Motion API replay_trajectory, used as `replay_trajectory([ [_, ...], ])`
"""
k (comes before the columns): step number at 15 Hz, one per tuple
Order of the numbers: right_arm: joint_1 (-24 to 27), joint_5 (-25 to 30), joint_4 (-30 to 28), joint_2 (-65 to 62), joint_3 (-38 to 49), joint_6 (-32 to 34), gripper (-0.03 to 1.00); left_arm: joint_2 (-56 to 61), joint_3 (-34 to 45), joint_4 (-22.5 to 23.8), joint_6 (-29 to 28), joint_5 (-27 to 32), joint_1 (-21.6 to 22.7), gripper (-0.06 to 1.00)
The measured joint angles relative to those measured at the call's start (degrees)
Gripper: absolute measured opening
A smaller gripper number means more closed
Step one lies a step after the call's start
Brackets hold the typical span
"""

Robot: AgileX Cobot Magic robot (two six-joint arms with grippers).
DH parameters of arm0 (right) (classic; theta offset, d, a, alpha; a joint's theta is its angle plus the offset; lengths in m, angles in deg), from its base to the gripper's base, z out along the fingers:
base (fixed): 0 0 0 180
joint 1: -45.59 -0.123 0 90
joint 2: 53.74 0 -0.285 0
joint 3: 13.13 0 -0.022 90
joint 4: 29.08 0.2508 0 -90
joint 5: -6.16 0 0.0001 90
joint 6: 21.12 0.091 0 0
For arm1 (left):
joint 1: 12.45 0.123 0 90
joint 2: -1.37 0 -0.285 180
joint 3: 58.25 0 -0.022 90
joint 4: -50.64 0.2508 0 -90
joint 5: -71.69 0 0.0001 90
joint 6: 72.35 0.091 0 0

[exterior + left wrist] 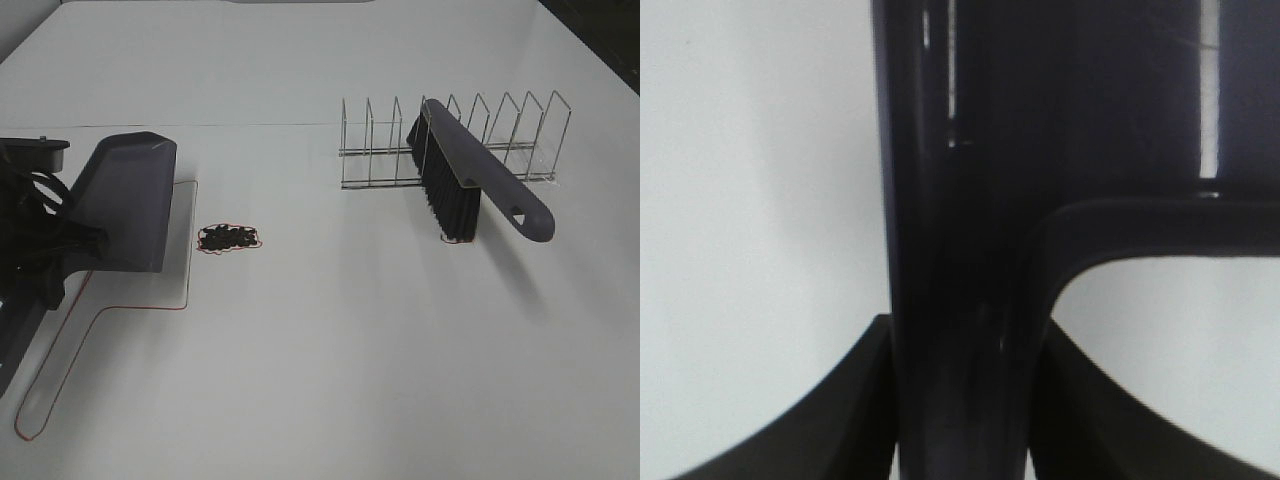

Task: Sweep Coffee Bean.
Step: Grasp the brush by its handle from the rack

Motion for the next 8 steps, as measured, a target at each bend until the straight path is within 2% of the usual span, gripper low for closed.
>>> replay_trajectory([
  [5,0.0,0.0,0.0,7.05,-0.23,0.0,0.93,0.0,0.0,0.0,0.0,0.0,0.0,0.33],
  [8,0.0,-0.06,0.0,13.58,-5.04,0.0,0.93,0.0,0.0,0.0,0.0,0.0,0.0,0.33],
])
